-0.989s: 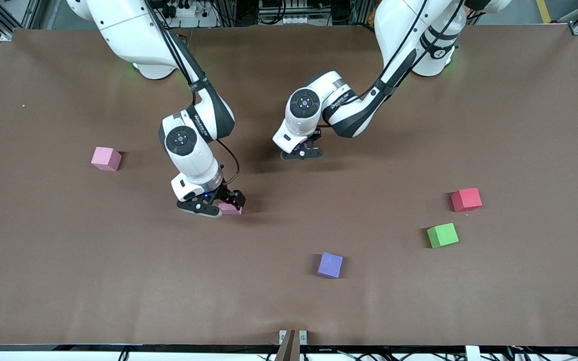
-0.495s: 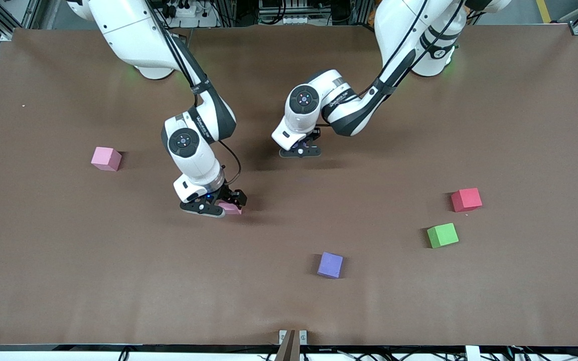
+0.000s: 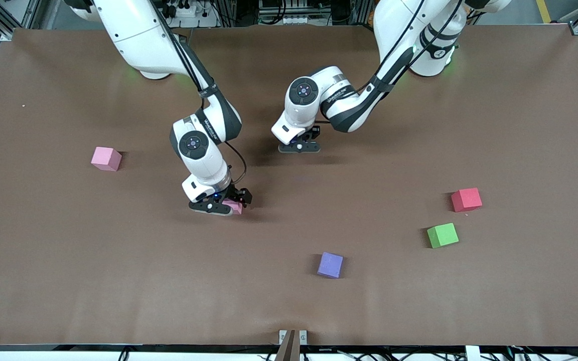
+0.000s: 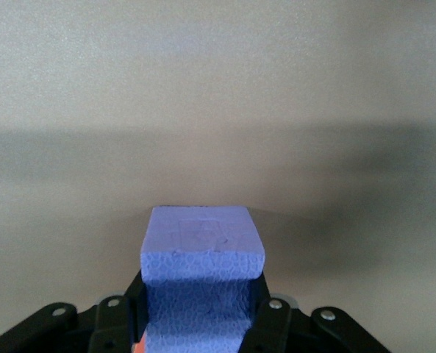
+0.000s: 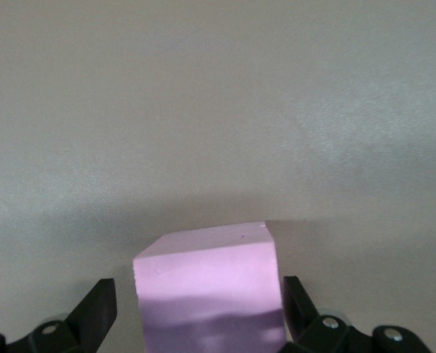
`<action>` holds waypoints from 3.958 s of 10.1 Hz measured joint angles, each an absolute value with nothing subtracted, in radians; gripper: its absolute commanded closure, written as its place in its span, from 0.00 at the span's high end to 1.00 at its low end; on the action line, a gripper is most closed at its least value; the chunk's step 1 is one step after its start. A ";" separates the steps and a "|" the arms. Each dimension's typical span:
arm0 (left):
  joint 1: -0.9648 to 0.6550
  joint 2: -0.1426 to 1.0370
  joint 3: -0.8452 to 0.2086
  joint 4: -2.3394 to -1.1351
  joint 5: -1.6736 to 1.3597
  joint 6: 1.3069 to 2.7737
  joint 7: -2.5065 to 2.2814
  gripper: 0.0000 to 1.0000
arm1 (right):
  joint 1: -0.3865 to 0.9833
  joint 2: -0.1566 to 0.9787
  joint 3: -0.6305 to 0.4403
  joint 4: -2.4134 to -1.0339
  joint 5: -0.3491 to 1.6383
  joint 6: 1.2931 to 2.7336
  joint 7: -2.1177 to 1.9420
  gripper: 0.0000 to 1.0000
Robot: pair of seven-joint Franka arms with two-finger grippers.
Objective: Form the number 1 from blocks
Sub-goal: 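Place the purple cube against the orange cube with the left gripper, then carry the pink cube with the right gripper while the left gripper reaches purple, then place the pink cube against purple with the right gripper while the left gripper grasps purple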
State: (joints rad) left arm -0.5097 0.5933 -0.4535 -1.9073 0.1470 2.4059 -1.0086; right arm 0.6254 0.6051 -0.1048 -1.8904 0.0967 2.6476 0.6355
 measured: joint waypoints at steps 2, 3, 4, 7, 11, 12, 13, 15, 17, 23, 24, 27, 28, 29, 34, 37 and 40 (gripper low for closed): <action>-0.510 0.593 -0.459 -1.913 0.147 2.409 -1.028 1.00 | 0.625 0.613 -0.105 -1.894 0.097 2.650 0.635 0.69; -0.509 0.593 -0.462 -1.916 0.147 2.412 -1.051 1.00 | 0.623 0.613 -0.106 -1.898 0.097 2.650 0.636 0.67; -0.506 0.590 -0.463 -1.914 0.148 2.420 -1.072 1.00 | 0.620 0.613 -0.107 -1.899 0.097 2.650 0.636 0.65; -0.455 0.508 -0.461 -1.906 0.148 2.389 -1.084 1.00 | 0.618 0.611 -0.110 -1.897 0.097 2.654 0.637 0.65; -0.338 0.385 -0.377 -1.892 0.188 2.313 -1.073 1.00 | 0.687 0.533 -0.140 -1.895 0.098 2.607 0.673 0.67; -0.325 0.376 -0.332 -1.869 0.192 2.313 -1.044 1.00 | 0.746 0.521 -0.169 -1.893 0.098 2.590 0.695 0.67; -0.320 0.374 -0.289 -1.840 0.192 2.313 -1.020 1.00 | 0.800 0.518 -0.188 -1.887 0.098 2.574 0.704 0.67; -0.317 0.395 -0.217 -1.765 0.190 2.313 -0.990 1.00 | 0.890 0.525 -0.212 -1.825 0.098 2.468 0.721 0.67; -0.337 0.455 -0.137 -1.694 0.138 2.314 -0.960 1.00 | 0.964 0.557 -0.218 -1.723 0.098 2.382 0.788 0.67; -0.366 0.653 0.005 -1.485 -0.047 2.383 -0.321 1.00 | 1.072 0.671 -0.220 -1.661 0.136 2.436 0.866 0.67; -0.379 0.690 0.007 -1.468 -0.055 2.450 -0.247 1.00 | 1.081 0.672 -0.220 -1.664 0.137 2.433 0.872 0.67; -0.430 0.781 0.030 -1.412 -0.082 2.546 -0.123 1.00 | 1.098 0.673 -0.220 -1.694 0.137 2.431 0.876 0.67; -0.438 0.801 0.035 -1.385 -0.084 2.547 -0.086 1.00 | 1.109 0.673 -0.220 -1.703 0.137 2.431 0.879 0.67; -0.440 0.825 0.037 -1.355 -0.098 2.551 -0.046 1.00 | 1.118 0.673 -0.220 -1.709 0.137 2.431 0.884 0.67; -0.461 0.941 0.037 -1.228 -0.173 2.590 0.010 1.00 | 1.136 0.673 -0.220 -1.722 0.138 2.432 0.898 1.00; -0.481 0.969 0.038 -1.174 -0.210 2.590 0.011 1.00 | 1.133 0.628 -0.231 -1.725 0.139 2.434 0.901 1.00; -0.488 1.022 0.039 -1.115 -0.213 2.594 0.011 1.00 | 1.071 0.431 -0.241 -1.842 0.138 2.418 0.894 1.00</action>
State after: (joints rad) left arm -0.4879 1.0220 0.0391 -1.1150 -0.2135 2.5938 0.0109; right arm 1.0709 0.4314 -0.2415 -1.8424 0.1383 2.4184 0.8939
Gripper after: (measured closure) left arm 0.000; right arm 0.000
